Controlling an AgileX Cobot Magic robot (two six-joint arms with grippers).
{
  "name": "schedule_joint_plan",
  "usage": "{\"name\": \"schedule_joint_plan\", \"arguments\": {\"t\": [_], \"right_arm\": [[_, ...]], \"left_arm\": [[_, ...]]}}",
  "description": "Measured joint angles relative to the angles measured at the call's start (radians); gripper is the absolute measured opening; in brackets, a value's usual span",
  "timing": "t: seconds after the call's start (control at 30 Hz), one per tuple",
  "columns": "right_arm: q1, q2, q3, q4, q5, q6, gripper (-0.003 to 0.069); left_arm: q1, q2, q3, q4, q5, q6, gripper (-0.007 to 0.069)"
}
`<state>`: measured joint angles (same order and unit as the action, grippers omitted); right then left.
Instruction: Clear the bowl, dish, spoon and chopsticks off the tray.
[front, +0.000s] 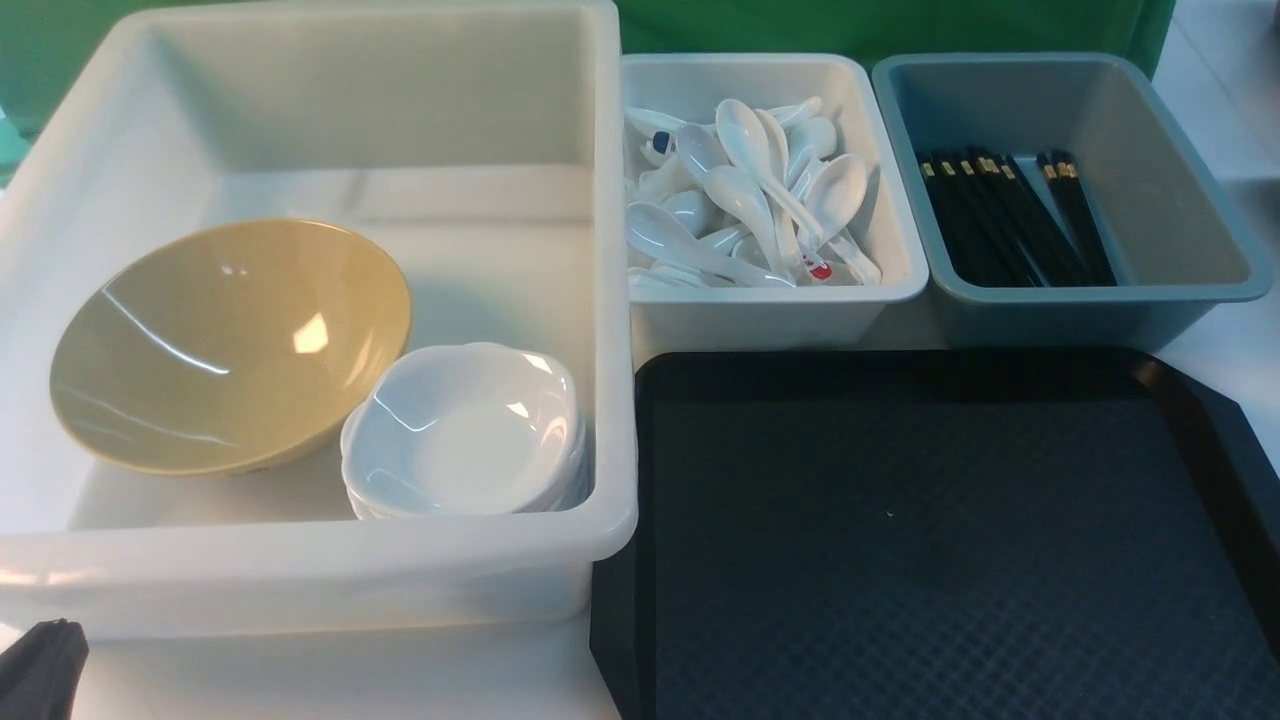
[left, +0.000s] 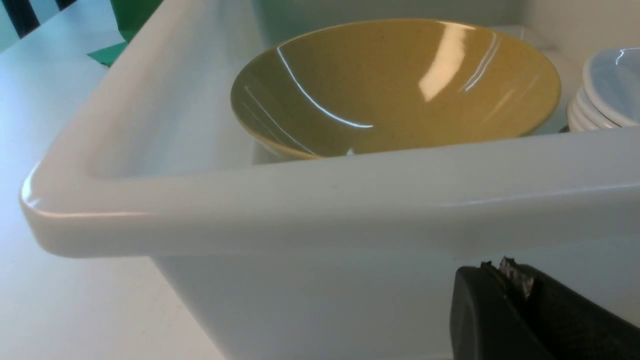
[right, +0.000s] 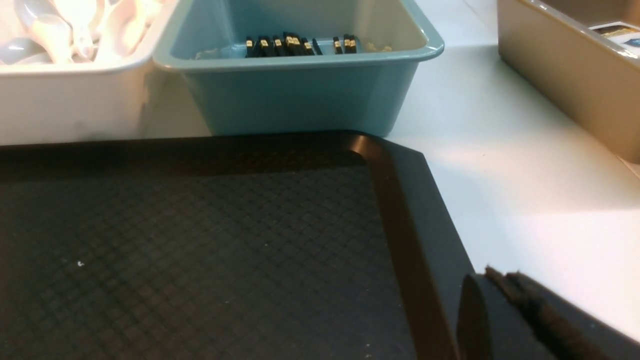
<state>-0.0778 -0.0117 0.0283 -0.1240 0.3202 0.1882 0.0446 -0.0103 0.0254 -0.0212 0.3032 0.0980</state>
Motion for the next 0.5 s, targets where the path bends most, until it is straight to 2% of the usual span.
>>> {"name": "schedule_joint_plan", "arguments": {"t": [0.5], "right_arm": [[0.0, 0.0, 0.0, 0.0, 0.0, 0.0, 0.0067]], "left_arm": [[0.005, -0.001, 0.0, 0.0, 0.0, 0.002, -0.0011]]}}
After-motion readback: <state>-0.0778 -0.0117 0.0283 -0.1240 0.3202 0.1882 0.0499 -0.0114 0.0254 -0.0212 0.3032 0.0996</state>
